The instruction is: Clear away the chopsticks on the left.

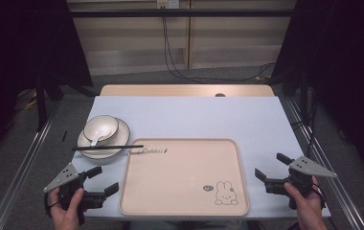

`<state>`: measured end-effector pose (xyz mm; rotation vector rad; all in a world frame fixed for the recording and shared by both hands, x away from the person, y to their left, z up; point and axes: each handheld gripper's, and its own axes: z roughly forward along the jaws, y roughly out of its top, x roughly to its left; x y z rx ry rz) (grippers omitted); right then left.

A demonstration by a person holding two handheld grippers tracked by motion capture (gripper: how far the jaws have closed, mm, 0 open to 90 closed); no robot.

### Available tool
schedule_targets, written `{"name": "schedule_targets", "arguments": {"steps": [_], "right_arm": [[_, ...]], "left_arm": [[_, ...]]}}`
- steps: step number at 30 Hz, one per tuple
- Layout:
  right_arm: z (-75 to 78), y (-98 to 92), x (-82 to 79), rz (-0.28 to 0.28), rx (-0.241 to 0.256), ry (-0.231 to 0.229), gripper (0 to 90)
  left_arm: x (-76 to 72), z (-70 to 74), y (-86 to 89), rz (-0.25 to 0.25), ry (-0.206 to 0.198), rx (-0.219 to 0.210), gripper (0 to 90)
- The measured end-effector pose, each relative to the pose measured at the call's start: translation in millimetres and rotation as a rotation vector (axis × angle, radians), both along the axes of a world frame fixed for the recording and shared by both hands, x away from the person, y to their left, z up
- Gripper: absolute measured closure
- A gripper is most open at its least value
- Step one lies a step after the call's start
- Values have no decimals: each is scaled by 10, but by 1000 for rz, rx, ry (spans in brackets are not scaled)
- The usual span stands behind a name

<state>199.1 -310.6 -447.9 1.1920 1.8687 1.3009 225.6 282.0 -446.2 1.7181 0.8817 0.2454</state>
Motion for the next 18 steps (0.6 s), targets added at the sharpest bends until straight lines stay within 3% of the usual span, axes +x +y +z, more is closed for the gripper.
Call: {"name": "schedule_targets", "arguments": {"steps": [13, 17, 18], "right_arm": [[10, 8, -23, 14, 1, -9, 21], [9, 14, -20, 19, 4, -8, 21], [8, 17, -18, 15, 4, -6, 21]], "left_arm": [[-5, 87, 65, -30, -56, 22, 15], [15, 122, 113, -16, -47, 64, 15], [29, 125, 128, -24, -41, 58, 15]]}}
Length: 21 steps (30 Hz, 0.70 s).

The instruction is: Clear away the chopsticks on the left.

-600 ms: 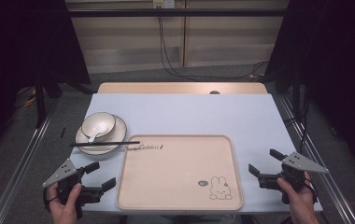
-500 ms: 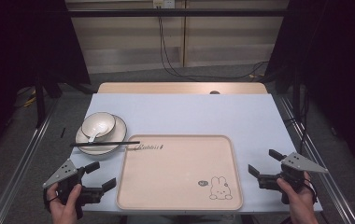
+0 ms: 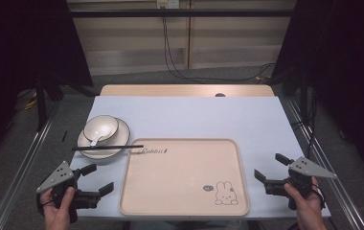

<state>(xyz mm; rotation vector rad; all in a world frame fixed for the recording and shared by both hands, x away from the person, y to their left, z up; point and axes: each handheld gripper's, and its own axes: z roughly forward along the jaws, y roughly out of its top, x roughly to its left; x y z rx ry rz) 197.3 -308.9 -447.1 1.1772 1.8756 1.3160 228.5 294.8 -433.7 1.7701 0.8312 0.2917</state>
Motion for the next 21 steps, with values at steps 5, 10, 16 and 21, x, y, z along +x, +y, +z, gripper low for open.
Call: {"name": "schedule_targets", "arguments": {"steps": [5, 10, 16, 21], "right_arm": [[0, 3, -7, 8, 4, 0, 21], [-3, 7, -3, 6, 2, 3, 22], [-3, 5, -4, 10, 1, 2, 27], [-2, 11, -3, 13, 1, -1, 27]], "left_arm": [[87, 62, 80, 22, 23, -19, 27], [150, 104, 198, 87, 31, -47, 40], [236, 142, 310, 89, -3, 24, 77], [386, 168, 398, 35, 59, 48, 70]]}}
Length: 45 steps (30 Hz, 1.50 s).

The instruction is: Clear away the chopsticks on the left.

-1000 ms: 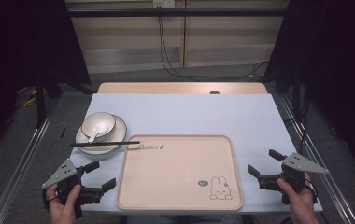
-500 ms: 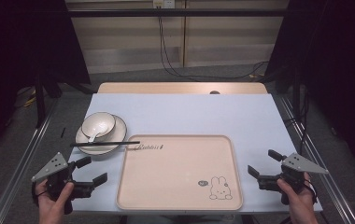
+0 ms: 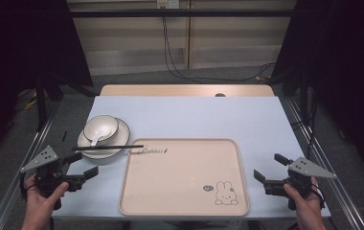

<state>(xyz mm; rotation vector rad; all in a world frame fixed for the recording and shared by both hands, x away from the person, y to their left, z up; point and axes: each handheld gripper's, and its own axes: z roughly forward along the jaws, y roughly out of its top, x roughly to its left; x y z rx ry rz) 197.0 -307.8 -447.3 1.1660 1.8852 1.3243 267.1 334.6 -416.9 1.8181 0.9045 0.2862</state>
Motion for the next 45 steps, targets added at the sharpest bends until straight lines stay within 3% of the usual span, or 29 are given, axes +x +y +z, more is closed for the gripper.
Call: {"name": "schedule_targets", "arguments": {"steps": [1, 3, 8, 13, 15, 20, 22, 24, 26, 29, 31, 33, 34, 45], "right_arm": [[1, 3, 0, -2, 2, -1, 27], [0, 3, 0, -2, 2, 0, 27], [1, 2, -5, -3, 3, 1, 27], [-2, 3, 2, -2, -1, 0, 29], [-3, 6, 2, 3, -3, 3, 33], [-1, 10, 2, 8, -8, 3, 33], [-1, 10, 4, 9, -8, 2, 33], [-2, 10, 5, 11, -9, 2, 33], [-5, 9, 4, 9, -9, 5, 33], [-6, 7, 6, 9, -7, 5, 33], [-6, 8, 7, 11, -6, 6, 33], [-6, 9, 7, 11, -4, 7, 32], [-7, 8, 7, 9, -7, 6, 32], [-12, 12, 8, 5, -6, 12, 32]], "left_arm": [[47, -6, 19, -18, 20, 12, 67], [109, -17, 51, -18, -1, 43, 67], [257, -36, 129, -54, -15, 69, 101], [407, -77, 185, -110, 8, 100, 142], [482, -106, 205, -136, 21, 133, 184], [611, -184, 243, -136, 5, 188, 243], [671, -208, 251, -131, 14, 196, 260], [718, -232, 254, -94, 20, 196, 262], [774, -238, 273, -102, 35, 224, 283], [807, -251, 266, -100, 37, 255, 351], [825, -260, 257, -129, 29, 265, 409], [845, -273, 249, -124, -4, 320, 504], [855, -285, 242, -125, -1, 331, 509], [894, -298, 233, -153, -43, 370, 662]]}}
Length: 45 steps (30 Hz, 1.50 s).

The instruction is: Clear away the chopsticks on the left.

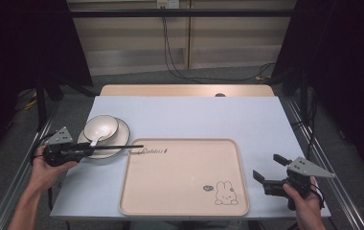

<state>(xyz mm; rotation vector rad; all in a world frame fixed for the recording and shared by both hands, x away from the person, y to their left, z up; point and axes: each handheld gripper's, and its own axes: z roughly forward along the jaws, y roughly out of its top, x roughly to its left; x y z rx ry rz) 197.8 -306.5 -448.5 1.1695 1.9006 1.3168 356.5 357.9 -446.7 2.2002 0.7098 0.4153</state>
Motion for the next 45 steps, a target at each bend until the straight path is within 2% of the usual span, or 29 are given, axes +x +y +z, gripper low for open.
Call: {"name": "schedule_targets", "arguments": {"steps": [6, 7, 8, 9, 11, 12, 18, 22, 28, 32, 35, 38, 39, 40, 42, 45], "right_arm": [[1, -4, -2, -2, 1, 0, 32], [0, -3, 0, -3, 1, 0, 32], [-1, -1, 1, -1, 1, 1, 32], [-1, -1, 1, -1, 2, 1, 31], [0, 0, 1, 0, 2, 1, 32], [-1, 0, 1, 0, 2, 1, 32], [0, -3, -2, 0, 3, 3, 32], [-1, -3, -2, 0, 5, 4, 32], [-1, -3, -1, -1, 4, 3, 32], [-1, -4, -1, 1, 5, 4, 32], [-4, -6, 2, 1, 6, 5, 32], [-3, -7, 0, 2, 8, 4, 32], [-3, -9, 0, -1, 6, 4, 31], [-3, -10, -1, -1, 7, 4, 31], [-4, -12, 0, -1, 7, 4, 31], [-4, -11, 3, -2, 8, 5, 30]], "left_arm": [[-3, -3, -29, -16, 0, 7, 681], [-5, 8, -31, -19, 5, 23, 691], [0, 1, -36, -30, 3, 10, 692], [-2, 13, -42, -31, 8, 25, 705], [2, 8, -64, -38, 7, 19, 704], [6, 16, -68, -44, 6, 32, 702], [9, 5, -52, -36, -1, 26, 682], [7, -7, -31, -25, -10, 28, 636], [28, -24, -69, -49, -2, 68, 649], [32, -22, -99, -76, 8, 69, 665], [42, -6, -149, -99, 7, 103, 665], [55, -15, -205, -118, 19, 125, 669], [61, -8, -217, -130, 34, 142, 673], [59, -16, -234, -128, 19, 152, 686], [67, -14, -255, -146, 38, 155, 707], [80, 1, -280, -167, 45, 176, 751]]}}
